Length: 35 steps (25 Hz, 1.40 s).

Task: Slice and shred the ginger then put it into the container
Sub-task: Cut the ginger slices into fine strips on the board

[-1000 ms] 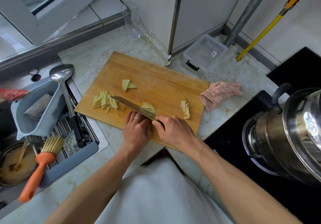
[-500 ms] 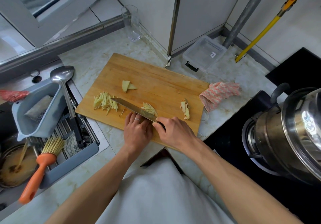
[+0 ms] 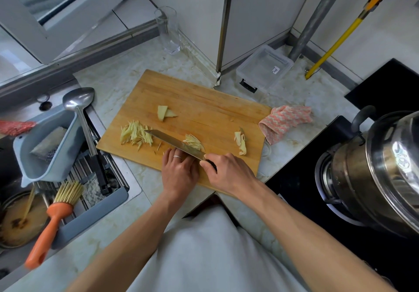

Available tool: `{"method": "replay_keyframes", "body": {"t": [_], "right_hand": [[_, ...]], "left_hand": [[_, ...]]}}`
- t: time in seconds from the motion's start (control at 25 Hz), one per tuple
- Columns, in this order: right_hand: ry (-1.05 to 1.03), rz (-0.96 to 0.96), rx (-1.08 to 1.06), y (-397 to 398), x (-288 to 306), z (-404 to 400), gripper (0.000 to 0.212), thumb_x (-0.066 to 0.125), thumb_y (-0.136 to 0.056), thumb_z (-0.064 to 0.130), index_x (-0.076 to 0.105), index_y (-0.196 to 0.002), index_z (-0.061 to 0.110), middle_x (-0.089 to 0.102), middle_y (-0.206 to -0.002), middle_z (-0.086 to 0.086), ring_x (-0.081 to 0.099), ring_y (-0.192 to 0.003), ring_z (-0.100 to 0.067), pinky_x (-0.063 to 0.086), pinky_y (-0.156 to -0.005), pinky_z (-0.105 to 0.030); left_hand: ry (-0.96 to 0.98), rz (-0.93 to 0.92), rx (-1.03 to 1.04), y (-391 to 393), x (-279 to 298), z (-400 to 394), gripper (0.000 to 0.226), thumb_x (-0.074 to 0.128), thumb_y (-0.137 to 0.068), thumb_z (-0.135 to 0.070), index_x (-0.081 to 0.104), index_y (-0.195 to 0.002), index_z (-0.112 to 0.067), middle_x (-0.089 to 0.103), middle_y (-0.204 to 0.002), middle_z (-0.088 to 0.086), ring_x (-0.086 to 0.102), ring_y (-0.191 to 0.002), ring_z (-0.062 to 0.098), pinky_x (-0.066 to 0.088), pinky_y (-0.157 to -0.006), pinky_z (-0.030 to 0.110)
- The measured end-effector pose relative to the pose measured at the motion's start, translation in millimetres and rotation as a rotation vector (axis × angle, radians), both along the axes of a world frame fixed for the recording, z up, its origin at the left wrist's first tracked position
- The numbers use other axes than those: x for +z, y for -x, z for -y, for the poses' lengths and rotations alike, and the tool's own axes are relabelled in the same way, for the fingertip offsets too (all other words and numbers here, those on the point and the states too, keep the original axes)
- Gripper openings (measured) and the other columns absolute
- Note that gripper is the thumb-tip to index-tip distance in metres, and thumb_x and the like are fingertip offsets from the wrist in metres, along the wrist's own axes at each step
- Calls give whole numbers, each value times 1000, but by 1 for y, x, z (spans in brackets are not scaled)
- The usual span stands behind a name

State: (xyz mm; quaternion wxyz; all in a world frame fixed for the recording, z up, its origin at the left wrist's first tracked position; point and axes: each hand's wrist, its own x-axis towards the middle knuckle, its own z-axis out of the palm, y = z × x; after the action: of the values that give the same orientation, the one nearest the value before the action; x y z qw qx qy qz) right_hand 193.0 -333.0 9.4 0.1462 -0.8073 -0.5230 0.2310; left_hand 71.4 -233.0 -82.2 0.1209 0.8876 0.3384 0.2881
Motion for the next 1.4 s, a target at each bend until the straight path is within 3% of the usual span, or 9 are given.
{"method": "replay_keyframes", "body": {"t": [0.92,1.08,1.28,1.4], "right_hand": [[-12,4,-7,0,0,2,39,42,-103,46,65,-110,17,71,-94,-17,63,-87,-43,45,-61,-39],[-36,-21,-26,0,-4,0,36,42,-103,45,63,-102,16,69,-85,-15,61,-80,-43,33,-58,-33],[-43,-48,-29,-1,0,2,37,43,-103,46,66,-109,17,71,-92,-15,63,-87,-43,41,-60,-36],[-35,-34,-18,-1,1,5,37,43,-103,46,66,-107,17,71,-92,-15,62,-88,-42,38,-60,-35]], "left_hand": [[-1,37,26,-3,0,1,27,51,-82,-14,77,-85,-8,67,-95,15,59,-97,34,46,-92,47],[-2,-8,31,0,0,2,28,51,-84,-17,77,-85,-8,68,-94,16,63,-99,35,41,-99,46],[1,-62,31,1,0,5,32,49,-87,-22,78,-93,-11,69,-99,16,65,-104,36,39,-104,49],[-5,-71,26,1,-3,3,31,49,-87,-22,78,-92,-10,68,-99,16,65,-102,36,36,-104,48]]}}
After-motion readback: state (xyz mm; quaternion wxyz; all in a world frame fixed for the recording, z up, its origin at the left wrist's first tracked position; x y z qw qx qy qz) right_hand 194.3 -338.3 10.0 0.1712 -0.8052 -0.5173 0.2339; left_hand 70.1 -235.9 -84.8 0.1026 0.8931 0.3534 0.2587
